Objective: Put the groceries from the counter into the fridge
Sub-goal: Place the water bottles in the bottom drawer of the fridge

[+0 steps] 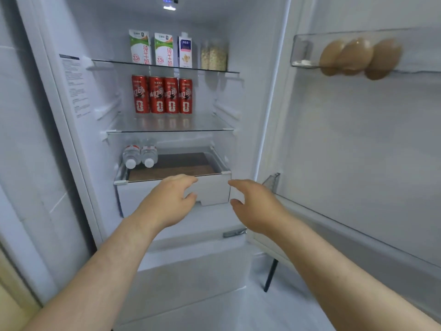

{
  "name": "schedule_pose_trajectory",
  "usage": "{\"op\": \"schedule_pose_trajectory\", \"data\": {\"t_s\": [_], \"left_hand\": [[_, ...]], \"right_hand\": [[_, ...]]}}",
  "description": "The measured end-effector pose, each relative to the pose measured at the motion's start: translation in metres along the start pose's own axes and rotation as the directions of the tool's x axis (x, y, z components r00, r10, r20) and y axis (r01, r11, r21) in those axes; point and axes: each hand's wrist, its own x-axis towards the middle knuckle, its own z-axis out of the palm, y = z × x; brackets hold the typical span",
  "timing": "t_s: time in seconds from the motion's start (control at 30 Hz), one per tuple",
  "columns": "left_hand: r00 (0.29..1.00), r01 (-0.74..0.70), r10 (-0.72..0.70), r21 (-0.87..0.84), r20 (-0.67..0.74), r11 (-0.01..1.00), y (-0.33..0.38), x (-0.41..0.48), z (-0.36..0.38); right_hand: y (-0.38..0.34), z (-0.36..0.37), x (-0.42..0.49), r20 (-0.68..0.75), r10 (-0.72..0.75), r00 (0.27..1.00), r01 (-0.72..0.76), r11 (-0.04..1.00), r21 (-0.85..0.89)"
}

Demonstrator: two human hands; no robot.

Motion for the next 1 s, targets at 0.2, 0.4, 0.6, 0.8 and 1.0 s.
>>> {"op": "schedule_pose_trajectory", "data": {"t_s": [0.2, 0.4, 0.6, 0.8, 1.0], "left_hand": [[0.993, -0.114, 0.113, 0.001, 0.018, 0.994, 0.045, -0.007, -0.001], [0.978, -0.199, 0.201, -0.032, 0.054, 0.979, 0.107, -0.027, 0.002], [0.955, -0.277, 0.283, -0.075, 0.085, 0.958, 0.181, -0.057, 0.017], [0.922, -0.352, 0.366, -0.122, 0.127, 0.928, 0.248, -0.090, 0.029], [0.851, -0.469, 0.494, -0.167, 0.176, 0.867, 0.323, -0.125, 0.047]], "right_hand": [[0.011, -0.030, -0.047, -0.057, 0.030, 0.998, -0.034, 0.997, -0.062], [0.033, -0.063, -0.108, -0.117, 0.083, 0.990, -0.096, 0.989, -0.111], [0.066, -0.100, -0.185, -0.152, 0.172, 0.973, -0.198, 0.965, -0.173], [0.094, -0.136, -0.269, -0.194, 0.245, 0.950, -0.284, 0.935, -0.211], [0.122, -0.168, -0.358, -0.244, 0.366, 0.898, -0.421, 0.876, -0.235]]}}
